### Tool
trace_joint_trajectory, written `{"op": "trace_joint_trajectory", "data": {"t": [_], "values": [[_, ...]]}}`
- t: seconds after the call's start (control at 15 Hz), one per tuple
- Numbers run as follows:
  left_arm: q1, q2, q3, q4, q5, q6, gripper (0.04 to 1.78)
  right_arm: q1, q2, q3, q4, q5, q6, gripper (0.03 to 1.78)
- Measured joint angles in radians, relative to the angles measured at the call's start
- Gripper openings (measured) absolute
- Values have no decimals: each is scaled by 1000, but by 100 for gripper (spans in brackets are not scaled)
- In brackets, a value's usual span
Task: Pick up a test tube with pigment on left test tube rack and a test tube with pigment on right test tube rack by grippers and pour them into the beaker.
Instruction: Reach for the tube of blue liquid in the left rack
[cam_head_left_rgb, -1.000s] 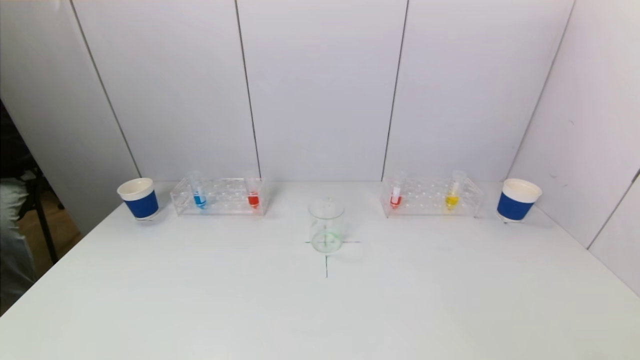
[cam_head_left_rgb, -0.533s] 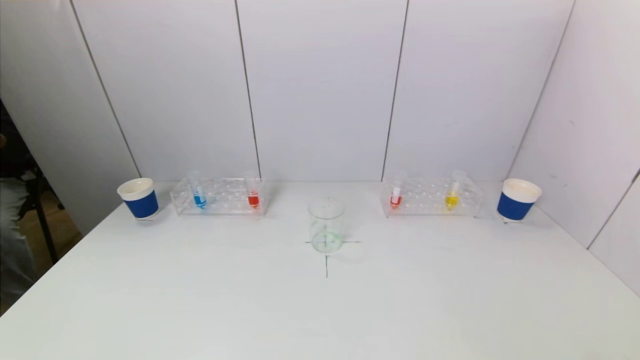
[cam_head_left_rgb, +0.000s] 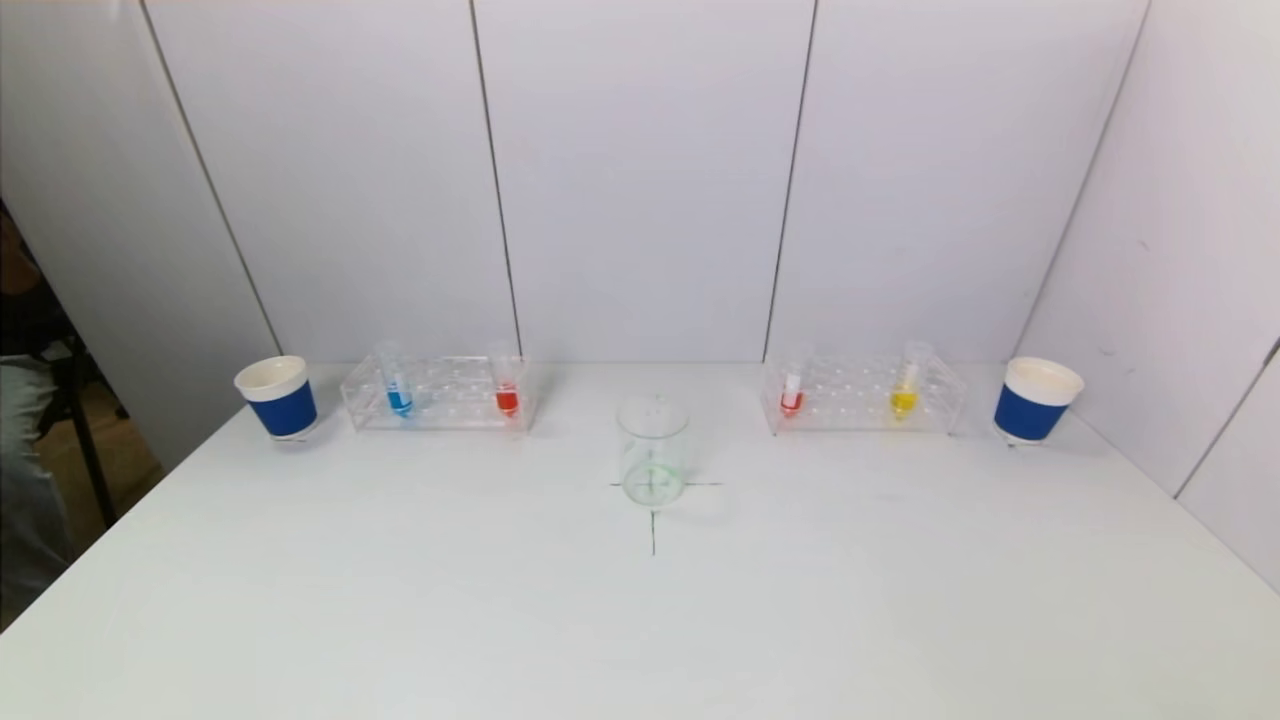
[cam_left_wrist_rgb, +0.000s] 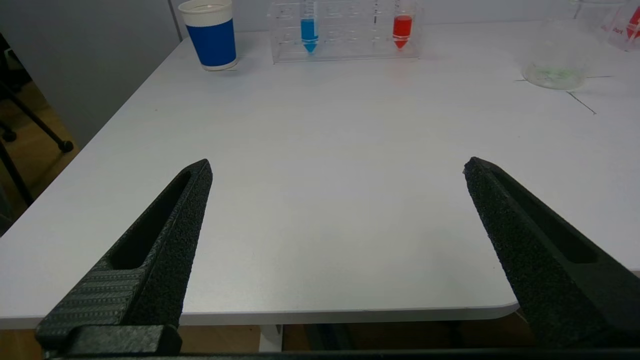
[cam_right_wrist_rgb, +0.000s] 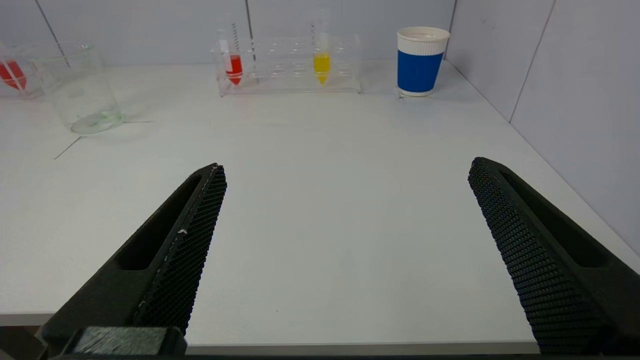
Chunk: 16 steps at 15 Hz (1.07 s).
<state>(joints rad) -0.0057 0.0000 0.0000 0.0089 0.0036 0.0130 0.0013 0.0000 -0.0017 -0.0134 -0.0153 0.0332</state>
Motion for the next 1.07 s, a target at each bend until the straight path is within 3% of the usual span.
{"op": "trace_joint_trajectory", "data": {"t": [0.53, 0.8, 1.07], "values": [[0, 0, -36, 11, -11, 10, 176, 0, 0, 0, 0, 0, 0, 176], [-1, 76, -218, 59, -44, 66, 176, 0, 0, 0, 0, 0, 0, 176], [-1, 309, -438, 68, -40, 84, 176, 0, 0, 0, 0, 0, 0, 176]]}}
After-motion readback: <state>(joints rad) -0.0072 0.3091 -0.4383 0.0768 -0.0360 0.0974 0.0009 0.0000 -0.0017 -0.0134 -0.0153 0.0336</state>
